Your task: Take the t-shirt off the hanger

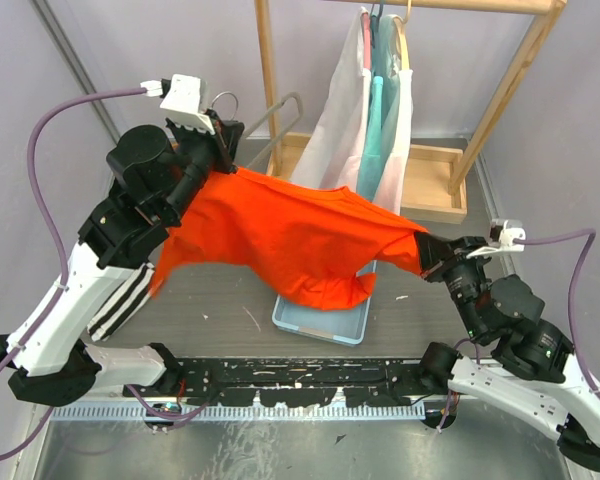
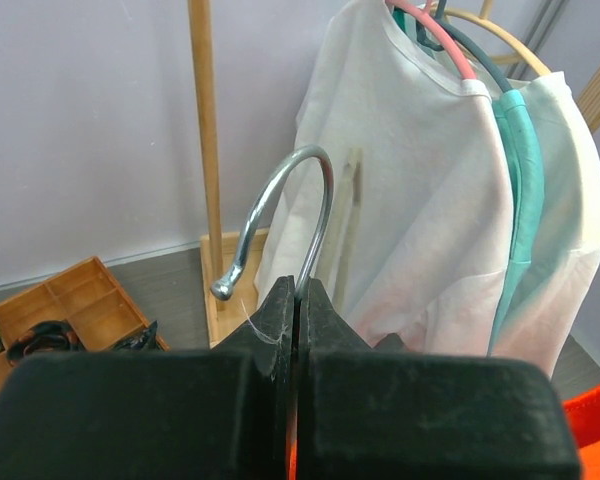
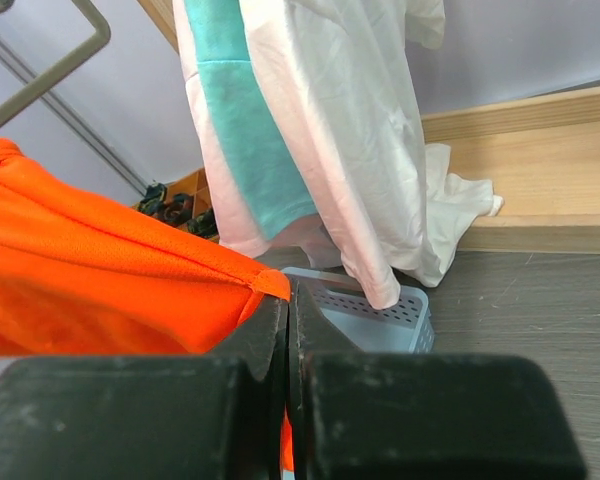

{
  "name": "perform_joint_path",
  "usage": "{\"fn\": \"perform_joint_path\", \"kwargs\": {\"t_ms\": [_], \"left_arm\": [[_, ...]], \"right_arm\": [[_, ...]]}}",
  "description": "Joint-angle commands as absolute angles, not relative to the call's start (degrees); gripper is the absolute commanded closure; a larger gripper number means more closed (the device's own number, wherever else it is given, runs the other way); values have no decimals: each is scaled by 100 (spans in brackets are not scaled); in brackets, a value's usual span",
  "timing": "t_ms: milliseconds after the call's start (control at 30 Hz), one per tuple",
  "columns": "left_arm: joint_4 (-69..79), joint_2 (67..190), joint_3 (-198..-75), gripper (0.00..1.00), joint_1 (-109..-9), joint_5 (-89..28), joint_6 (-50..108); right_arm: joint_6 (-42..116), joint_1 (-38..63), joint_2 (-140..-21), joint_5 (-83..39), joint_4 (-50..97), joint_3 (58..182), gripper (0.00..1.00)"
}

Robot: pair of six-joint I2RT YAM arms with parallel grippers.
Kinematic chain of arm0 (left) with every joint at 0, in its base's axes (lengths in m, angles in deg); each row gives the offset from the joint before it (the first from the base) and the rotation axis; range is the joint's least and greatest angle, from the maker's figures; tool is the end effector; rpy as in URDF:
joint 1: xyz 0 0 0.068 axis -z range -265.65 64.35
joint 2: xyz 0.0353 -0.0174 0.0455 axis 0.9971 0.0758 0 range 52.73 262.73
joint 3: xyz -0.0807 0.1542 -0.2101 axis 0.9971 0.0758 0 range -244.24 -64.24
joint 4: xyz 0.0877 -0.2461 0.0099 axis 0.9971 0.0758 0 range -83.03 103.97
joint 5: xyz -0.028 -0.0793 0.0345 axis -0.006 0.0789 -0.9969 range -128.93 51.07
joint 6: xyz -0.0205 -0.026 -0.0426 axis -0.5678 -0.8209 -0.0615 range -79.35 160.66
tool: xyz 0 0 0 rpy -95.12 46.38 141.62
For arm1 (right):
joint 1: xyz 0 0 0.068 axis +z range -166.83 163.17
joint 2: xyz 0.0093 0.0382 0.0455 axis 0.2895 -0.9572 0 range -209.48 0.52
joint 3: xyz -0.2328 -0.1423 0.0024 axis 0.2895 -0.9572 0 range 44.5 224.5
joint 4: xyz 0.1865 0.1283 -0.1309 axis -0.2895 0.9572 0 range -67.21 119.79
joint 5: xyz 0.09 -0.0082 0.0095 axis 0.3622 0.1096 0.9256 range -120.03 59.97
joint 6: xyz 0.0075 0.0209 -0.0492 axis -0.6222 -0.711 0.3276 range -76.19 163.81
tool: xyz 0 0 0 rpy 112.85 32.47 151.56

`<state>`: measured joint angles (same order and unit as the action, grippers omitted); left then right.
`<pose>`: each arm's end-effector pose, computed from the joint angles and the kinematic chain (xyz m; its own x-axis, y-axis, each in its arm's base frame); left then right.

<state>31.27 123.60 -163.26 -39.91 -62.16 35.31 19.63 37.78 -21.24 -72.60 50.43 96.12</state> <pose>0.1689 -0.1533 0.5385 0.0110 -0.1338 -0.9909 0.3862 0.9147 -0.1192 0.0530 0.0329 0.3893 -0.0651 0.4292 -0.9009 -0.1997 0.8789 0.4331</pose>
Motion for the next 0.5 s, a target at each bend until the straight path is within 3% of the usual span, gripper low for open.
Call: {"fn": "perform_joint_path", "kwargs": {"t_ms": [0, 67, 267, 467], "left_arm": [[2744, 12195, -16569, 100, -4071, -6309, 3714], [2674, 12150, -16457, 100, -4068, -6136, 3717], [2493, 11987, -16101, 100, -4067, -5593, 3760], [2500, 11949, -15963, 100, -4071, -5051, 3844]], "right_arm": [[2258, 3751, -2330, -7274, 4884, 9689, 95], [2603, 3749, -2434, -6576, 4644, 9654, 79], [2878, 3747, -2704, -5995, 4374, 9717, 55], [3061, 3748, -2773, -5598, 3970, 9759, 47]]}}
